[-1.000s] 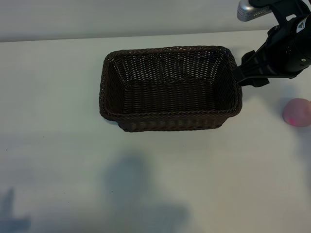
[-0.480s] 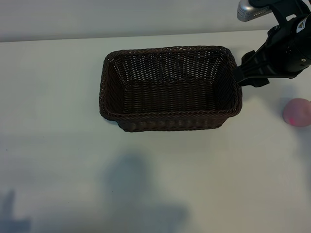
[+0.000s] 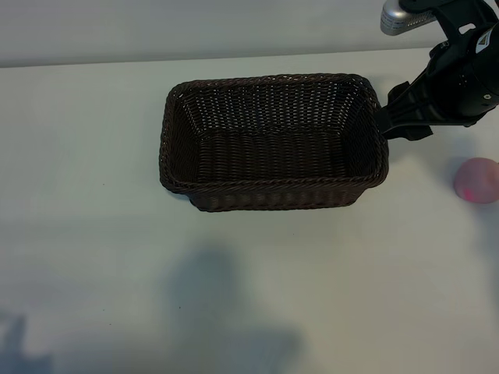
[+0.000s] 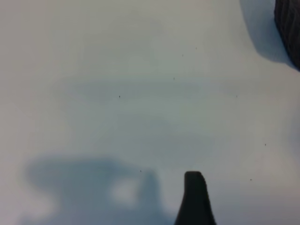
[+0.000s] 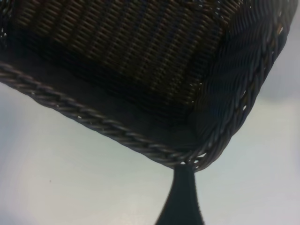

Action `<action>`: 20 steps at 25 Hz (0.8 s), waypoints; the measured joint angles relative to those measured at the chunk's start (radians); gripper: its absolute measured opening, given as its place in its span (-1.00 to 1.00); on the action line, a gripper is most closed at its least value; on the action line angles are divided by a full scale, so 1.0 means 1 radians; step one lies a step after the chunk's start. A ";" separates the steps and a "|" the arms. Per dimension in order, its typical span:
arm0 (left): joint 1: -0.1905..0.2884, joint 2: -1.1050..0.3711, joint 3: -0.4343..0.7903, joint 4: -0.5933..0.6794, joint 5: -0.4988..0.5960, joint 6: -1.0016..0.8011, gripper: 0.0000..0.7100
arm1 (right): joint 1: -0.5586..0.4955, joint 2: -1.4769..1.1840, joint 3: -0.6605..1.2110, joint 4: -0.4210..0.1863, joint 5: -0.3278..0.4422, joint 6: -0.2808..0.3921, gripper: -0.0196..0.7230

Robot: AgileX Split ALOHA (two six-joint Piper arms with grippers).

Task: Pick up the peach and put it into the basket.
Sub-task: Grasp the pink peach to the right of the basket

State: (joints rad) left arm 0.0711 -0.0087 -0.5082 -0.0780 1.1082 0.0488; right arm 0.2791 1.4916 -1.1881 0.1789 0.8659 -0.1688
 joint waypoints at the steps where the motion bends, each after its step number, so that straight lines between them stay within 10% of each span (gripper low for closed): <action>1: 0.000 0.000 0.005 0.000 -0.005 0.000 0.52 | 0.000 0.000 0.000 0.000 0.000 0.000 0.63; 20: -0.002 0.000 0.009 0.001 -0.013 0.000 0.52 | 0.000 0.000 0.000 -0.005 0.009 0.012 0.63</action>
State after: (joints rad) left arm 0.0692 -0.0090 -0.4995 -0.0771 1.0954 0.0488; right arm 0.2791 1.4916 -1.1881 0.1744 0.8745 -0.1572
